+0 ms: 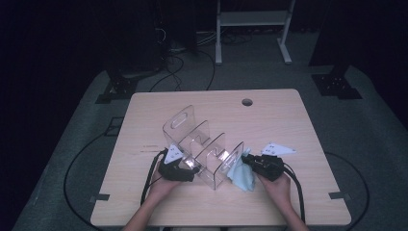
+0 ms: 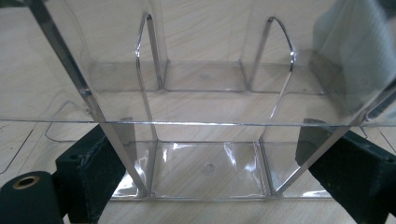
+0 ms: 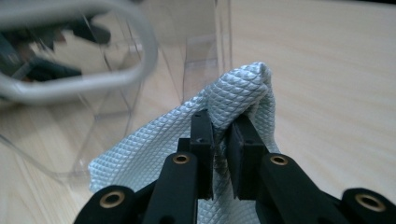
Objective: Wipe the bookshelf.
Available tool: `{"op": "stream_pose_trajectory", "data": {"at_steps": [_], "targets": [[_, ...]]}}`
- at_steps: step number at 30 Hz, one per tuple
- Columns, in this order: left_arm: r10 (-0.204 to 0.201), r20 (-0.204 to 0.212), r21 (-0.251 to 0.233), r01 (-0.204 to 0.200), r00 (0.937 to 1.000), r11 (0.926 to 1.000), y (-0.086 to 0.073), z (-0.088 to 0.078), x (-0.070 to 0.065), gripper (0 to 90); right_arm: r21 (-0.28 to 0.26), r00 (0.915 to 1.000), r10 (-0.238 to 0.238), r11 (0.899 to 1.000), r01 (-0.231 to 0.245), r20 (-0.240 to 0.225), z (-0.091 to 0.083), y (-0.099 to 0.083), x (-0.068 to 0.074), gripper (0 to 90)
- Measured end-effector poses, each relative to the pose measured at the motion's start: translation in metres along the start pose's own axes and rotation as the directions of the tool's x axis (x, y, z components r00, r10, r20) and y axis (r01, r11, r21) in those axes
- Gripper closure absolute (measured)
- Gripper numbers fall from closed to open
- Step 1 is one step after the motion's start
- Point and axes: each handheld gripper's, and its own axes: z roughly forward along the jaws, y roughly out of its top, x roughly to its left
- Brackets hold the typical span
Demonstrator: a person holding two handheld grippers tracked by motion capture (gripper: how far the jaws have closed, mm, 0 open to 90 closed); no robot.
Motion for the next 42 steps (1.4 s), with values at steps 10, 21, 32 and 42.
{"op": "stream_pose_trajectory", "data": {"at_steps": [10, 21, 32, 42], "targets": [[0.003, -0.001, -0.004, -0.003, 1.0, 1.0, 0.0, 0.001, -0.001, 8.2, -0.045, 0.9999, -0.013, 0.999, 0.012, -0.009, -0.006, 0.009, 0.004, 80.9], [-0.003, -0.002, -0.003, 0.003, 1.0, 1.0, 0.0, 0.001, -0.001, 8.2, -0.06, 0.9883, -0.095, 0.994, 0.088, -0.119, -0.01, 0.016, 0.048, 81.0], [-0.007, -0.007, -0.007, 0.007, 1.0, 1.0, 0.001, 0.003, -0.001, 8.2, -0.07, 0.9888, -0.094, 0.994, 0.086, -0.116, -0.01, 0.017, 0.048, 81.0], [-0.003, -0.01, -0.003, 0.003, 0.9999, 1.0, 0.001, 0.003, -0.002, 8.2, -0.072, 0.9887, -0.065, 0.996, 0.056, -0.135, -0.01, 0.017, 0.045, 81.0]]}}
